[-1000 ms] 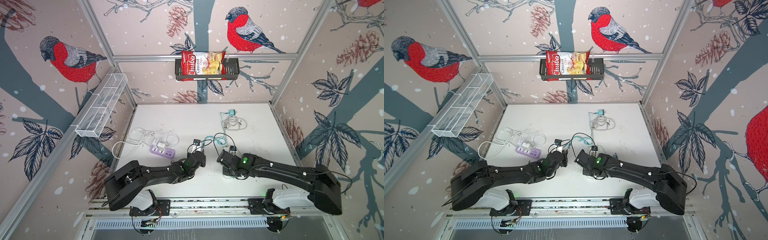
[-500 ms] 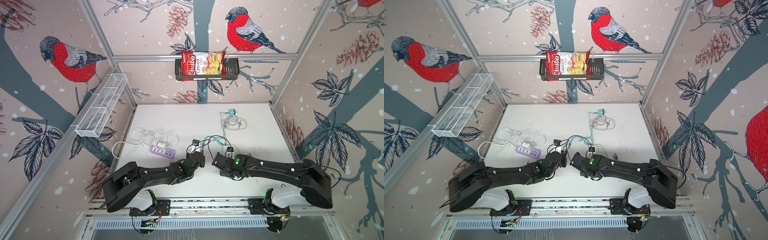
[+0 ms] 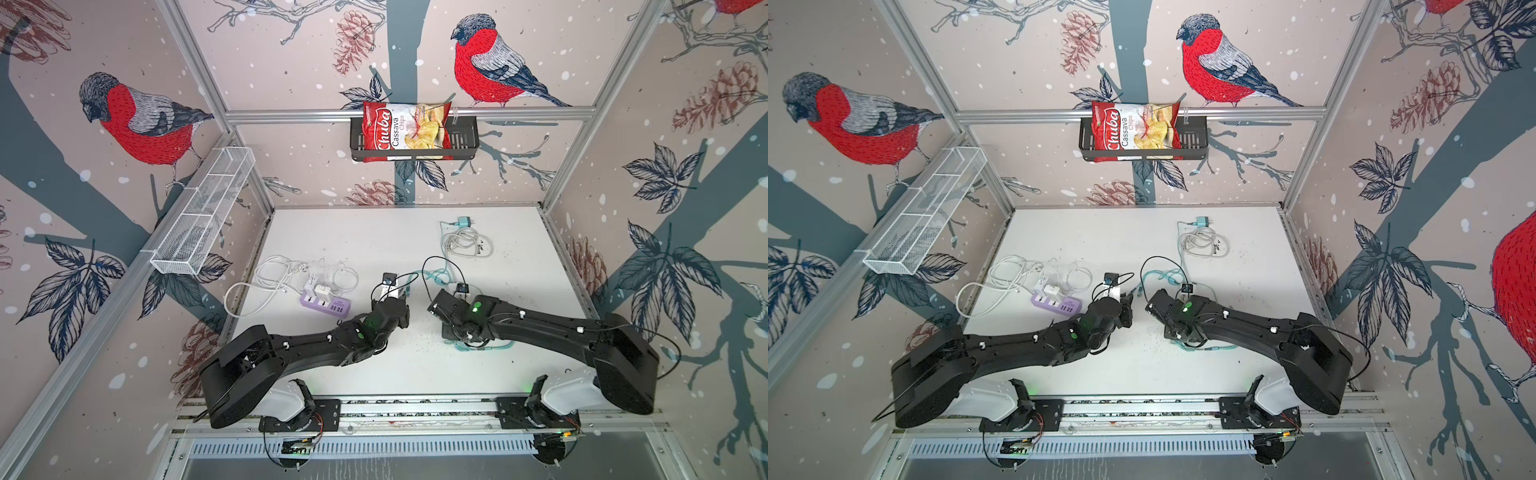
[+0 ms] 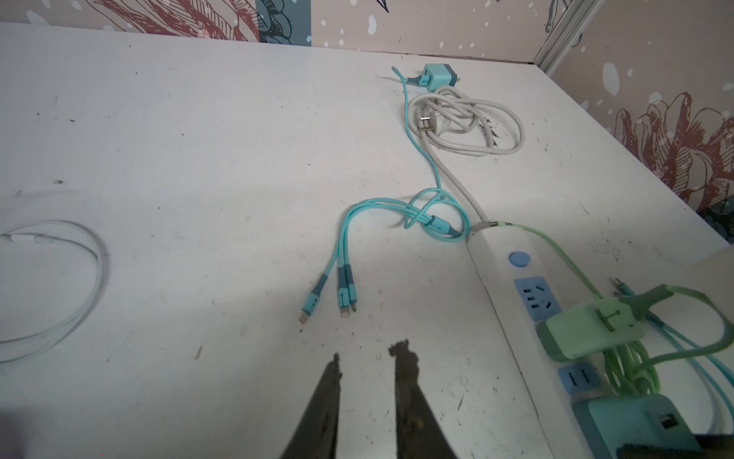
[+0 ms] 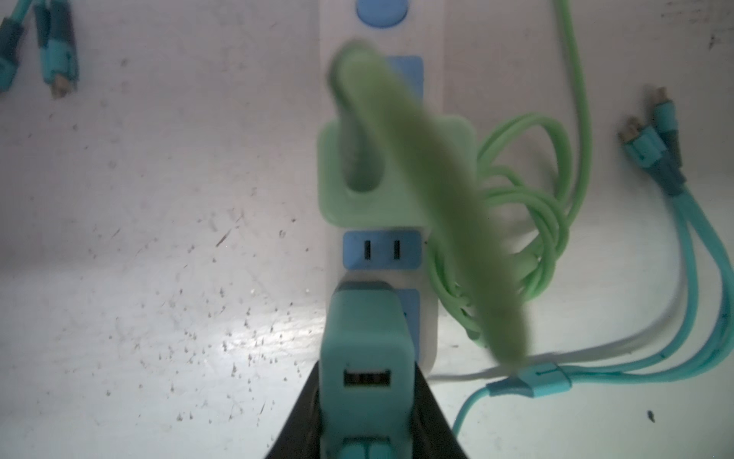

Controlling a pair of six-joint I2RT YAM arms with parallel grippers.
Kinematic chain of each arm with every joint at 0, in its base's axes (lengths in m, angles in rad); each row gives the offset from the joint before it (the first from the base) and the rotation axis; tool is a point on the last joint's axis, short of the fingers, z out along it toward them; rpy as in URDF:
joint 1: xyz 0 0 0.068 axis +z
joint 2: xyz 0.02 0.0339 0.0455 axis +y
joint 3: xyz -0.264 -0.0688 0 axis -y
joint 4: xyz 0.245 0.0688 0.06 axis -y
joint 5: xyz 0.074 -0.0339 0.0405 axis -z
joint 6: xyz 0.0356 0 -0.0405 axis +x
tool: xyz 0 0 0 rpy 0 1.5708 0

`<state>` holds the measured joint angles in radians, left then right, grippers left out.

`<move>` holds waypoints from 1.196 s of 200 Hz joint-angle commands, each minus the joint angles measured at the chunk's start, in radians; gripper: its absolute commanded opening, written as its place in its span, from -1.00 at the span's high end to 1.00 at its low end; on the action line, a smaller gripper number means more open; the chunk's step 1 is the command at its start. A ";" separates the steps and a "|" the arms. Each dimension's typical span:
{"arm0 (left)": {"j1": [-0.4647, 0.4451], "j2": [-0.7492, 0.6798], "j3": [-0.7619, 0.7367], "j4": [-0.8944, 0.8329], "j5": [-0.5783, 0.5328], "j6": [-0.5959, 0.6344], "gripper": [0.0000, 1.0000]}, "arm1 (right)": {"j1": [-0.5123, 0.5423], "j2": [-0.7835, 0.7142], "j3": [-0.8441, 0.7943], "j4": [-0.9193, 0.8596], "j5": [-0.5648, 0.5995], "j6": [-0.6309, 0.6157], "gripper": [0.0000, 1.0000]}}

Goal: Insert the plug
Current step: 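Press the teal charger into the socket and open the right gripper, then raise the right gripper off the strip and move it toward the far teal charger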

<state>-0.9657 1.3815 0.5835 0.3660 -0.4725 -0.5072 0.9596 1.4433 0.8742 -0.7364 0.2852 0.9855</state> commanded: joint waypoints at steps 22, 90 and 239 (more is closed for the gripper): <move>0.052 0.004 0.069 0.011 0.003 0.084 0.45 | -0.150 -0.023 -0.009 -0.099 -0.044 -0.170 0.86; 0.173 0.113 0.251 -0.042 0.075 0.141 0.45 | -0.366 0.127 0.132 -0.042 -0.095 -0.430 0.87; 0.278 0.604 0.723 -0.044 0.430 0.319 0.12 | -0.431 0.113 0.221 0.002 -0.232 -0.595 0.32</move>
<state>-0.6891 1.8923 1.2156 0.3176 -0.1677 -0.2539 0.5365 1.5887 1.1088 -0.7597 0.0929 0.3958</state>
